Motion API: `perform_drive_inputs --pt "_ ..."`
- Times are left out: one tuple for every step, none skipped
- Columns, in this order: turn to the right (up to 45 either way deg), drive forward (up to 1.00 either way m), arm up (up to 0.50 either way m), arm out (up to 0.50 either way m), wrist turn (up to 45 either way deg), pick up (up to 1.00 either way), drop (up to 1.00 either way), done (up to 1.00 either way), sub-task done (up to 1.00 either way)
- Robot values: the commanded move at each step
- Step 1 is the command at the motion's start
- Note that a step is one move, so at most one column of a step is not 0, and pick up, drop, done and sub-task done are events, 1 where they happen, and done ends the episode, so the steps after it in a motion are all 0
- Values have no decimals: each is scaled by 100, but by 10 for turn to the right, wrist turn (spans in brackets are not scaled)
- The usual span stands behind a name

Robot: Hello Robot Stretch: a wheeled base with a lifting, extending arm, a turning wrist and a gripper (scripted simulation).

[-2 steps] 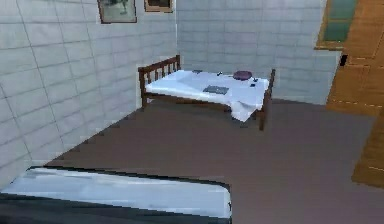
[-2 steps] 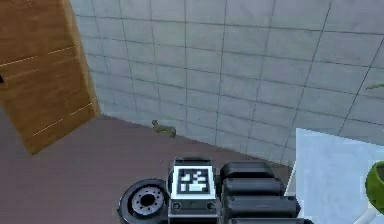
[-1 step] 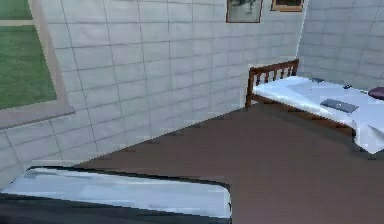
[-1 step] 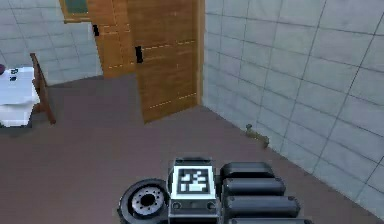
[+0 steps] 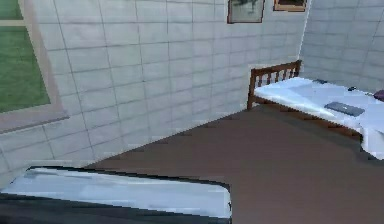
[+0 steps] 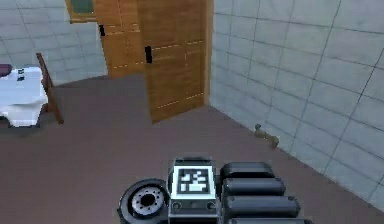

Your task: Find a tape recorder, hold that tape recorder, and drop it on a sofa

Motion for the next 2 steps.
perform_drive_inputs --pt "450 0 0 0 0 0 0 0 0" --pt "180 0 0 0 0 0 0 0 0"
